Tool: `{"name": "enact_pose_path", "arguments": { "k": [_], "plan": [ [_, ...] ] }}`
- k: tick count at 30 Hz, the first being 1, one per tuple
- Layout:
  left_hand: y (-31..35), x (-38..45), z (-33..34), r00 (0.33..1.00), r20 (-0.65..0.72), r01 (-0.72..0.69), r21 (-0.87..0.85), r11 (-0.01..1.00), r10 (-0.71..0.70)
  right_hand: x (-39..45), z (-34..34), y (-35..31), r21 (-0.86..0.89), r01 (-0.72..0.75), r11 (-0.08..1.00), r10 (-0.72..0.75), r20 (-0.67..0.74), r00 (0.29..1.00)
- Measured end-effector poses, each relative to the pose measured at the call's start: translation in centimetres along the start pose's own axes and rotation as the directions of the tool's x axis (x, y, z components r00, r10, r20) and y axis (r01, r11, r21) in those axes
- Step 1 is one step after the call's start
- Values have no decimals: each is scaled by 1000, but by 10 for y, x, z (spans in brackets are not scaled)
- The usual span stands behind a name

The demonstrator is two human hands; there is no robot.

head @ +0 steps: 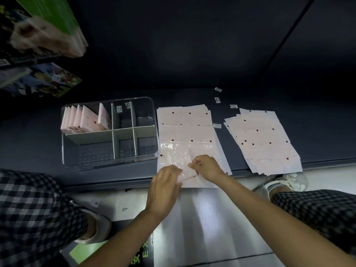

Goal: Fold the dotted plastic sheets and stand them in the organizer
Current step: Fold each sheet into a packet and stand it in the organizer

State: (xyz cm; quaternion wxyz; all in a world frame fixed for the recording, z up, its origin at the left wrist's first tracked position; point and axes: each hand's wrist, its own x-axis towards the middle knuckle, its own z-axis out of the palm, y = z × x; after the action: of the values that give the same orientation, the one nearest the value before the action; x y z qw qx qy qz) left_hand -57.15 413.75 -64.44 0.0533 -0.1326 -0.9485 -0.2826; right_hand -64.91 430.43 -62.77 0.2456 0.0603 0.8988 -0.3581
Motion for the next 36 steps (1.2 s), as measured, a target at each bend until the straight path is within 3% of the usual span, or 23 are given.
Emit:
{"name": "enact_pose_path", "arguments": {
  "k": [2, 5, 8, 16, 19, 22, 25, 27, 28, 30, 32, 33, 35, 36],
  "plan": [
    [-9, -4, 4, 964, 235, -159, 145, 977, 122, 0, 2, -2, -8, -1, 1000, 1, -10, 1000],
    [-24, -12, 14, 908, 416, -161, 236, 958, 50, -2, 7, -5, 28, 9, 1000, -5, -122, 992],
    [-28, -16, 16, 891, 451, -189, 286, 939, 42, -5, 12, -6, 53, -28, 998, 36, -172, 984],
    [-27, -14, 13, 881, 474, -167, 281, 945, 15, -6, 14, -19, 96, -235, 967, 234, 17, 972],
    [-24, -9, 6, 899, 438, -106, 232, 967, -6, -9, 9, -25, 226, -344, 911, 321, 133, 938],
    [-21, -1, -6, 943, 332, -75, 139, 987, 25, -16, -5, -32, 472, -498, 728, 410, 282, 867],
    [-13, 9, -31, 990, 110, -82, -6, 997, 83, -23, -25, -43, 550, -609, 571, 425, 437, 793],
    [-11, 18, -44, 995, -62, -87, -85, 993, 82, -30, -40, -55, 545, -628, 556, 401, 486, 777],
    [-9, 23, -52, 995, -93, -53, -142, 988, 40, -34, -48, -63, 531, -611, 587, 389, 476, 788],
    [-7, 37, -70, 994, -89, 40, -238, 971, -63, -40, -59, -80, 392, -451, 802, 352, 300, 886],
    [-10, 49, -85, 996, -39, 71, -279, 958, -85, -44, -64, -96, 84, -148, 985, 147, 12, 989],
    [-12, 55, -93, 997, -7, 69, -286, 956, -74, -48, -65, -106, -29, 21, 999, -22, -43, 999],
    [-16, 63, -111, 998, 52, 59, -298, 953, -45, -55, -63, -130, -164, 270, 949, -260, 85, 962],
    [-20, 67, -120, 996, 78, 59, -313, 948, -36, -55, -60, -140, -260, 341, 904, -306, 165, 938]
  ]
}}
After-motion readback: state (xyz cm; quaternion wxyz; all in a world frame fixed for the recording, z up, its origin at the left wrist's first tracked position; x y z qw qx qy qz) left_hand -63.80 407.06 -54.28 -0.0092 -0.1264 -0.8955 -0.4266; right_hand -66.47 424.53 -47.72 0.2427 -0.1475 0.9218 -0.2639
